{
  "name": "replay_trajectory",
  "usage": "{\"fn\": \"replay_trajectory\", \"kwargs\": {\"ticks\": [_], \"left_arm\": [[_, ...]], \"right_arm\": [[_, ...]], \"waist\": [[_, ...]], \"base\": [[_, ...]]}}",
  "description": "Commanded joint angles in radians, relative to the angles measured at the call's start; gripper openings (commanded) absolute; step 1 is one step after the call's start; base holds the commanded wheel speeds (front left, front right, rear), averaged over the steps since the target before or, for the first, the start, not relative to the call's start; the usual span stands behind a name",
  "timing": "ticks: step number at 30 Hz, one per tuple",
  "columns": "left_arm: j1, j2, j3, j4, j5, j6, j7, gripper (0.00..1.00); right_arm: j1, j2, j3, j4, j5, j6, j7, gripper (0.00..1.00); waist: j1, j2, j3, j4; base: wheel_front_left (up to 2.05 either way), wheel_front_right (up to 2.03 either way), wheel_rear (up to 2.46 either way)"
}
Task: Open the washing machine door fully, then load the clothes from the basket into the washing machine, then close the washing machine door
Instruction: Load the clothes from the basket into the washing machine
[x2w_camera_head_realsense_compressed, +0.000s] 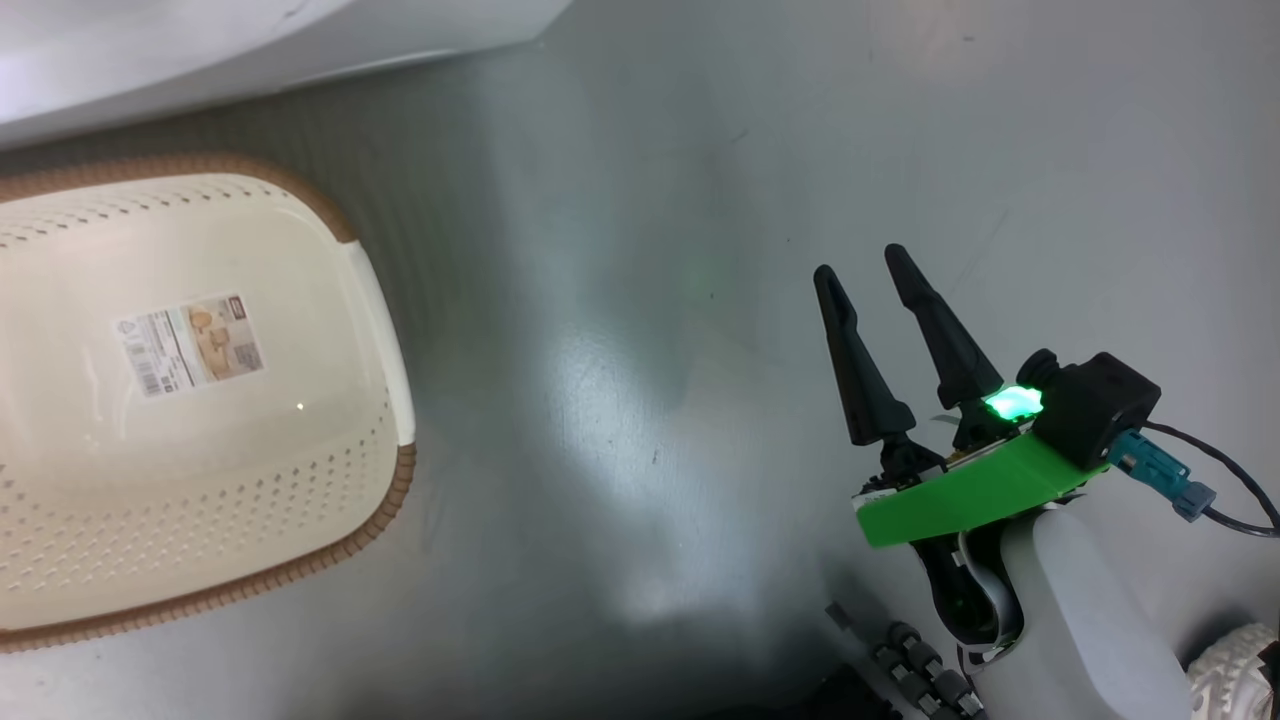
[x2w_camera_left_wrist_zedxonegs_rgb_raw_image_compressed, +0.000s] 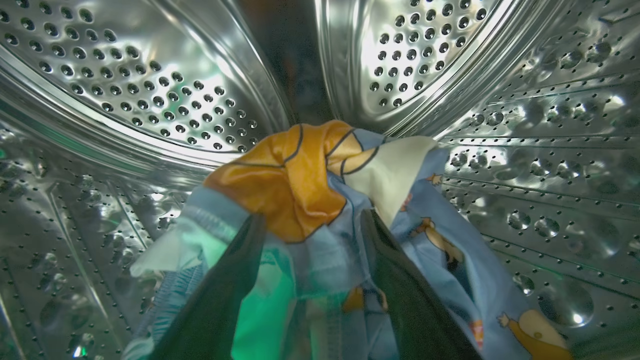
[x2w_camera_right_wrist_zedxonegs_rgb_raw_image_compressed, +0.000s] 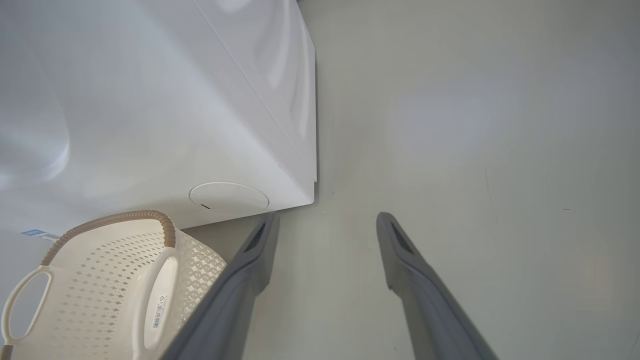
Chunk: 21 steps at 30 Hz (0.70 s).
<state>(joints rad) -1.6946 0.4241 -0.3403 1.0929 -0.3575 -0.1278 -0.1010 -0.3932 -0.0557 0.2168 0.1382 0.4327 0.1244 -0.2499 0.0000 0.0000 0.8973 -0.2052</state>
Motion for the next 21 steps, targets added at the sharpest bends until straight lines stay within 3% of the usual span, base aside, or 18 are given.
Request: {"fn": "replay_trajectory", "kwargs": {"ticks": [1,21], "left_arm": [[-0.008,0.035,0.002,-0.011,-0.009,-0.001,0.010,1.00],[0.198,-0.062,0.015,-0.006,-0.072,0.036,-0.136,1.00]], "right_arm": [[0.030,0.006,0.019,-0.014,-0.004,0.006,-0.012,1.00],[0.041,0.006,-0.046,0.004,-0.054,0.006,-0.012,1.00]], "waist": [[0.0000,0.0000,-0.017,0.005],[0.0000,0.0000,-0.170,0.077]], "base": [[0.00,0.00,0.00],[0.00,0.00,0.00]]}}
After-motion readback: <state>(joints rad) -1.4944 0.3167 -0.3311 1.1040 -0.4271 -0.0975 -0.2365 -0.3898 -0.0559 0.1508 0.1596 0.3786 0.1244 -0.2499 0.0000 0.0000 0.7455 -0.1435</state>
